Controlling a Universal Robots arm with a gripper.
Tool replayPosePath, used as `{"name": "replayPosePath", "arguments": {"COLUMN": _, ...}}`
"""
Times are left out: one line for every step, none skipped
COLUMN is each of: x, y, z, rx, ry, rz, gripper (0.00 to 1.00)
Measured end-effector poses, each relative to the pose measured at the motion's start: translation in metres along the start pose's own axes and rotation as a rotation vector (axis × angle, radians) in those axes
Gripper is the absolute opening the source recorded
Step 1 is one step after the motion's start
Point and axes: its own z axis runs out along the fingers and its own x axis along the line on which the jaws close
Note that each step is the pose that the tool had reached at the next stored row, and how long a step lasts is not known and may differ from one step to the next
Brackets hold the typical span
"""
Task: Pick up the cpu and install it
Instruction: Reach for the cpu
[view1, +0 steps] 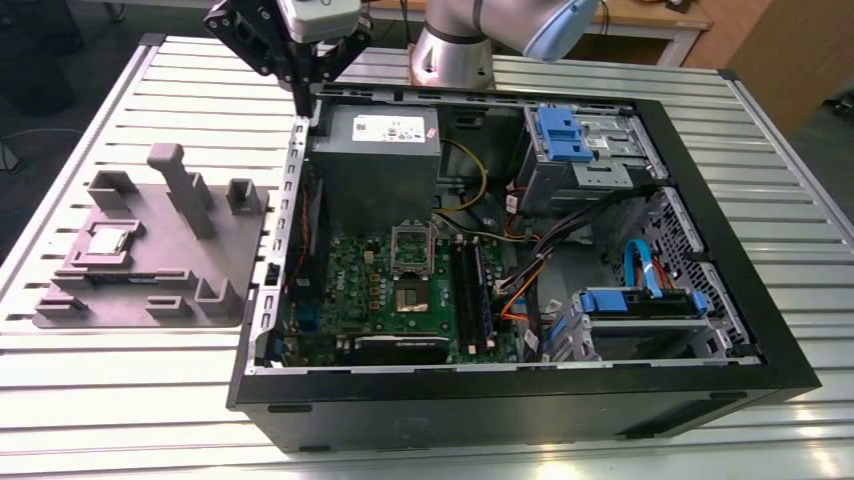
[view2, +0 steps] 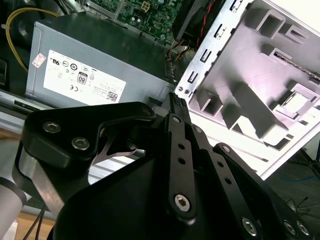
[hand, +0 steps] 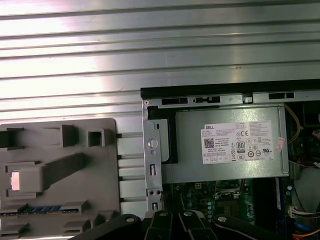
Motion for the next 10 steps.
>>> {"name": "replayPosePath", "arguments": {"x": 0.0002, "y": 0.0, "z": 0.0, "rx": 0.0, "ry": 0.0, "rz": 0.0, "gripper": 0.1}}
{"name": "replayPosePath", "arguments": {"x": 0.0005, "y": -0.0001, "z": 0.0001, "rx": 0.0, "ry": 0.0, "rz": 0.0, "gripper": 0.1}}
{"name": "replayPosePath", "arguments": {"x": 0.0008, "y": -0.0001, "z": 0.0001, "rx": 0.0, "ry": 0.0, "rz": 0.0, "gripper": 0.1}}
{"name": "replayPosePath", "arguments": {"x": 0.001, "y": -0.0001, "z": 0.0001, "rx": 0.0, "ry": 0.0001, "rz": 0.0, "gripper": 0.1}}
{"name": "replayPosePath", "arguments": {"x": 0.0013, "y": -0.0001, "z": 0.0002, "rx": 0.0, "ry": 0.0, "rz": 0.0, "gripper": 0.1}}
{"name": "replayPosePath", "arguments": {"x": 0.0016, "y": -0.0002, "z": 0.0002, "rx": 0.0, "ry": 0.0, "rz": 0.0, "gripper": 0.1}}
{"name": "replayPosePath", "arguments": {"x": 0.0019, "y": -0.0002, "z": 0.0002, "rx": 0.0001, "ry": 0.0001, "rz": 0.0, "gripper": 0.1}}
{"name": "replayPosePath", "arguments": {"x": 0.0021, "y": -0.0002, "z": 0.0002, "rx": 0.0, "ry": 0.0, "rz": 0.0, "gripper": 0.1}}
{"name": "replayPosePath", "arguments": {"x": 0.0024, "y": -0.0002, "z": 0.0003, "rx": 0.0, "ry": 0.0, "rz": 0.0, "gripper": 0.1}}
{"name": "replayPosePath", "arguments": {"x": 0.0026, "y": -0.0002, "z": 0.0003, "rx": 0.0001, "ry": 0.0, "rz": 0.0, "gripper": 0.1}}
